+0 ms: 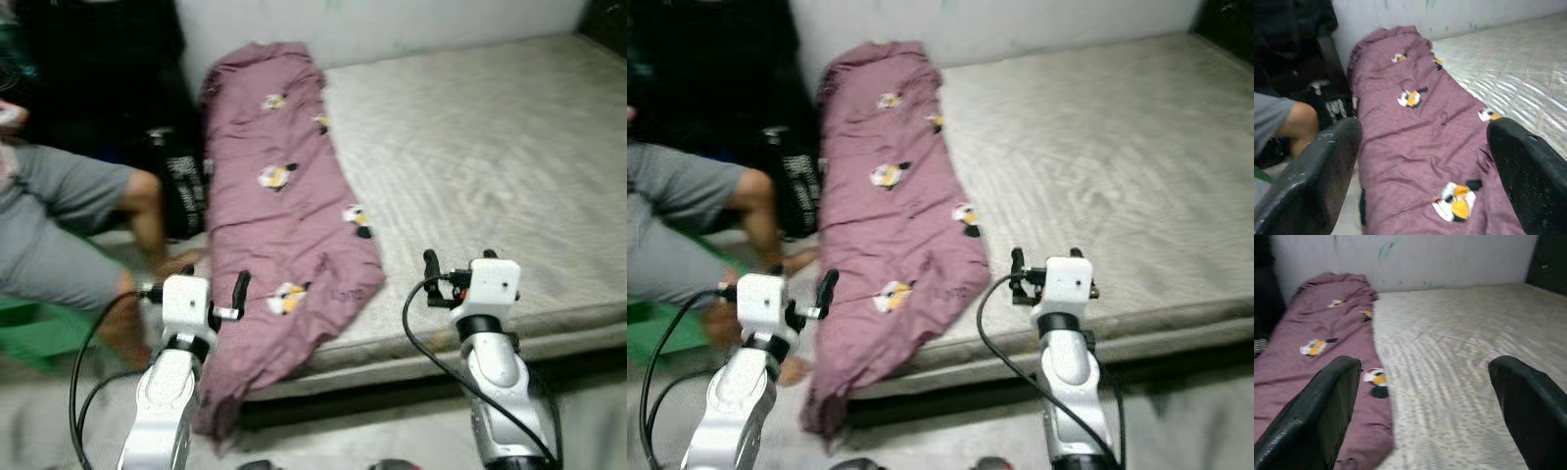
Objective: Clean up the room
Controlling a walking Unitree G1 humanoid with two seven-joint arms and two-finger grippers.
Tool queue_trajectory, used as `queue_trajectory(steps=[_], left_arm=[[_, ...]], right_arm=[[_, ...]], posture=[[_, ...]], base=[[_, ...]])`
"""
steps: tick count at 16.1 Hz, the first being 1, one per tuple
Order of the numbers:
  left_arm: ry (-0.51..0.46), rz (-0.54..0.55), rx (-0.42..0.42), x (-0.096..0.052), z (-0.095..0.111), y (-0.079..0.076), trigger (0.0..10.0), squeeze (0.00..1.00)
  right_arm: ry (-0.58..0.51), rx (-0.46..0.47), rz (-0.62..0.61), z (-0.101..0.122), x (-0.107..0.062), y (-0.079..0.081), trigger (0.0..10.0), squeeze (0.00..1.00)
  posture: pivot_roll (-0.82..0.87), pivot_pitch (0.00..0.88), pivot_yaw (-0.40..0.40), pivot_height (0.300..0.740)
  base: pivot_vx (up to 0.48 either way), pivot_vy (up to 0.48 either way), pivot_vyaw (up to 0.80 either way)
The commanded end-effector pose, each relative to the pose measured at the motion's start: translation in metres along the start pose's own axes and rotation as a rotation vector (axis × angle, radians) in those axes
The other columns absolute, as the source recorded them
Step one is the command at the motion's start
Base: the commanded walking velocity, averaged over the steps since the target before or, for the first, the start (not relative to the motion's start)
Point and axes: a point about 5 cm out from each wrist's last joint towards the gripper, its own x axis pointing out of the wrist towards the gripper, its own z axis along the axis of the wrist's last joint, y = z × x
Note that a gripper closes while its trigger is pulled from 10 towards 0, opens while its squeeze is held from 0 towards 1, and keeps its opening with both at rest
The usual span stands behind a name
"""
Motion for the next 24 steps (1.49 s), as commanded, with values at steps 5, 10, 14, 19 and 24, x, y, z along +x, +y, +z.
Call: queue_trajectory(steps=[5,10,14,19,24], left_arm=[[0.034,0.107,-0.007,-0.018,-0.009,0.008,10.0,0.0],[0.042,0.214,-0.017,-0.035,-0.013,0.017,10.0,0.0],[0.015,0.161,-0.023,-0.027,-0.008,0.012,10.0,0.0],[0.014,0.111,-0.029,-0.018,-0.006,0.007,10.0,0.0],[0.012,0.089,-0.028,-0.015,-0.004,0.007,10.0,0.0]], right_arm=[[0.014,-0.006,0.15,-0.002,0.01,0.025,10.0,0.0],[0.012,-0.015,0.263,0.003,0.024,0.043,10.0,0.0],[0.011,-0.015,0.24,0.003,0.024,0.036,10.0,0.0],[0.003,-0.028,0.187,0.003,0.019,0.024,10.0,0.0],[0.018,-0.019,0.167,-0.001,0.014,0.021,10.0,0.0]], posture=[[0.06,0.0,0.029,0.74],[0.13,0.0,-0.053,0.74],[0.09,0.0,-0.028,0.74],[0.03,0.0,0.016,0.74],[0.03,0.0,0.027,0.74]], base=[[0.0,0.0,0.0],[0.0,0.0,0.0],[0.0,0.0,-0.53],[0.145,0.0,-0.1],[0.296,0.0,-0.16]])
